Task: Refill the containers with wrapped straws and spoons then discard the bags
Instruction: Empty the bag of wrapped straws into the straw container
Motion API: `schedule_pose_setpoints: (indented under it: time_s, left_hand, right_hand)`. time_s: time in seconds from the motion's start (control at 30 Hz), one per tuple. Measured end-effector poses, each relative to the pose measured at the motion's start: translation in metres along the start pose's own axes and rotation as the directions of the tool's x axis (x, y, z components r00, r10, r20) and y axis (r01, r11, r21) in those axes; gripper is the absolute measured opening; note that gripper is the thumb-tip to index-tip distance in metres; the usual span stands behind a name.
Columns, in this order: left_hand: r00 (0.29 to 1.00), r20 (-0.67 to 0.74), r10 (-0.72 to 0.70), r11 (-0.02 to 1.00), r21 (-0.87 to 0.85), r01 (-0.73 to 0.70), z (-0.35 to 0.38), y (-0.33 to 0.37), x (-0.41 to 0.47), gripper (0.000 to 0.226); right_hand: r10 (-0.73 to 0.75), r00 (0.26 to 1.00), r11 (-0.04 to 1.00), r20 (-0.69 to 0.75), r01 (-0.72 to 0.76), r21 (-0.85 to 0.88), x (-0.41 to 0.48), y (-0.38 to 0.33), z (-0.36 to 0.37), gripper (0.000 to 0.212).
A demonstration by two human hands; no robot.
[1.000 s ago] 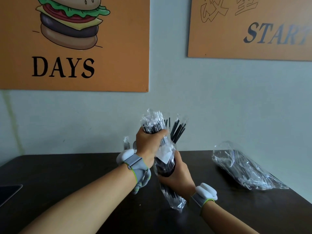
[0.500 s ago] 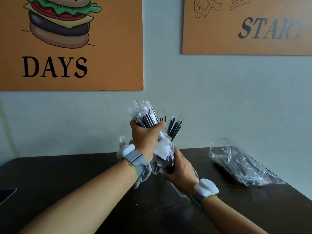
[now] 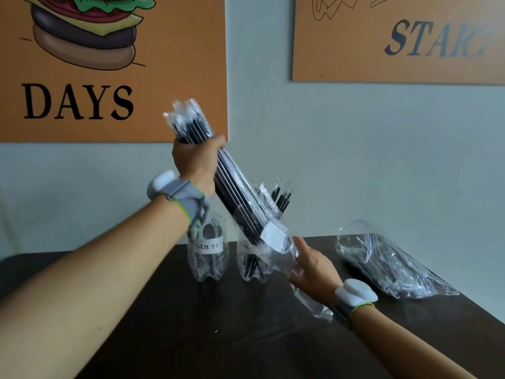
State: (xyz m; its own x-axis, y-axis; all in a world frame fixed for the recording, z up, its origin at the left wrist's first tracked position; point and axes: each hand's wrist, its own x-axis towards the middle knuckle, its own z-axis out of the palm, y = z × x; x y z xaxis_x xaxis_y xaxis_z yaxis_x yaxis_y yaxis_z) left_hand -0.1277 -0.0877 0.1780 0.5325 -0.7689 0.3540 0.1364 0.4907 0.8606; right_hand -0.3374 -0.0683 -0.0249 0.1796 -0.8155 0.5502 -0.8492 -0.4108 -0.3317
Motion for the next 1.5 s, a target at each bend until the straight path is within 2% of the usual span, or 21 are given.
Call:
schedule_pose_setpoints:
  time_s: [0.1, 0.2, 0.3, 0.4, 0.47, 0.53, 0.6, 0.7, 0.77, 0.87, 0.93, 0.97, 1.07, 1.2, 1.33, 1.43, 1.5]
  left_hand:
    - [0.990, -0.043, 0.136, 0.990, -0.015, -0.137, -0.001, 0.021, 0.021, 0.036]
    - [0.964, -0.072, 0.255, 0.967, 0.004, -0.255, 0.003, 0.035, 0.035, 0.037]
    - [0.957, -0.055, 0.284, 0.959, 0.013, -0.283, 0.012, 0.036, 0.045, 0.038]
    - [0.967, -0.029, 0.254, 0.967, 0.011, -0.254, 0.024, 0.024, 0.049, 0.036]
    - [0.973, -0.031, 0.229, 0.973, 0.014, -0.229, 0.032, 0.014, 0.051, 0.036]
    - [0.978, -0.027, 0.204, 0.979, 0.003, -0.204, 0.039, 0.005, 0.052, 0.035]
    - [0.983, -0.026, 0.183, 0.983, -0.013, -0.184, 0.046, -0.004, 0.054, 0.036]
    - [0.984, 0.001, 0.178, 0.984, 0.001, -0.178, 0.055, -0.015, 0.054, 0.035]
    - [0.985, 0.032, 0.169, 0.985, 0.021, -0.170, 0.059, -0.025, 0.052, 0.034]
    - [0.984, 0.076, 0.163, 0.982, 0.083, -0.170, 0.061, -0.040, 0.049, 0.034]
    - [0.978, 0.116, 0.172, 0.973, 0.138, -0.187, 0.062, -0.050, 0.046, 0.035]
    - [0.975, 0.137, 0.175, 0.967, 0.161, -0.197, 0.063, -0.055, 0.044, 0.036]
    - [0.964, 0.206, 0.169, 0.952, 0.217, -0.213, 0.065, -0.070, 0.036, 0.036]
    - [0.935, 0.322, 0.148, 0.930, 0.276, -0.242, 0.069, -0.084, 0.026, 0.038]
    - [0.913, 0.389, 0.124, 0.903, 0.337, -0.267, 0.069, -0.093, 0.019, 0.040]
    - [0.920, 0.378, 0.102, 0.900, 0.359, -0.247, 0.068, -0.098, 0.018, 0.039]
    - [0.928, 0.364, 0.082, 0.902, 0.368, -0.224, 0.065, -0.101, 0.019, 0.039]
  right_hand:
    - [0.055, 0.988, 0.984, 0.146, -0.029, -0.178, 0.002, 0.022, -0.012, 0.067]
    - [0.053, 0.937, 0.929, 0.345, 0.081, -0.361, 0.009, 0.034, -0.022, 0.084]
    - [0.094, 0.855, 0.909, 0.511, 0.135, -0.394, 0.017, 0.037, -0.027, 0.110]
    - [0.087, 0.807, 0.939, 0.585, 0.130, -0.320, 0.028, 0.032, -0.030, 0.119]
    - [0.076, 0.816, 0.989, 0.573, 0.011, -0.146, 0.037, 0.023, -0.033, 0.117]
    - [0.057, 0.844, 0.997, 0.533, -0.080, 0.020, 0.044, 0.015, -0.033, 0.113]
    - [0.024, 0.843, 0.995, 0.538, -0.071, 0.067, 0.045, 0.008, -0.028, 0.103]
    - [0.016, 0.815, 0.995, 0.580, -0.071, 0.072, 0.041, 0.005, -0.013, 0.074]
    - [0.040, 0.847, 0.991, 0.530, -0.102, 0.088, 0.040, 0.005, -0.007, 0.068]
    - [0.167, 0.946, 0.970, 0.279, -0.209, 0.127, 0.045, 0.006, -0.004, 0.081]
    - [0.254, 0.957, 0.923, 0.139, -0.282, 0.261, 0.054, 0.006, -0.004, 0.094]
    - [0.284, 0.950, 0.882, 0.132, -0.312, 0.353, 0.060, 0.005, -0.004, 0.104]
    - [0.315, 0.927, 0.759, 0.202, -0.374, 0.533, 0.080, 0.002, -0.006, 0.118]
    - [0.316, 0.902, 0.693, 0.294, -0.431, 0.578, 0.098, -0.003, -0.002, 0.122]
    - [0.332, 0.864, 0.623, 0.379, -0.503, 0.599, 0.105, -0.007, 0.007, 0.137]
    - [0.313, 0.865, 0.595, 0.393, -0.501, 0.629, 0.104, -0.008, 0.013, 0.135]
    - [0.263, 0.876, 0.580, 0.404, -0.478, 0.660, 0.102, -0.008, 0.016, 0.125]
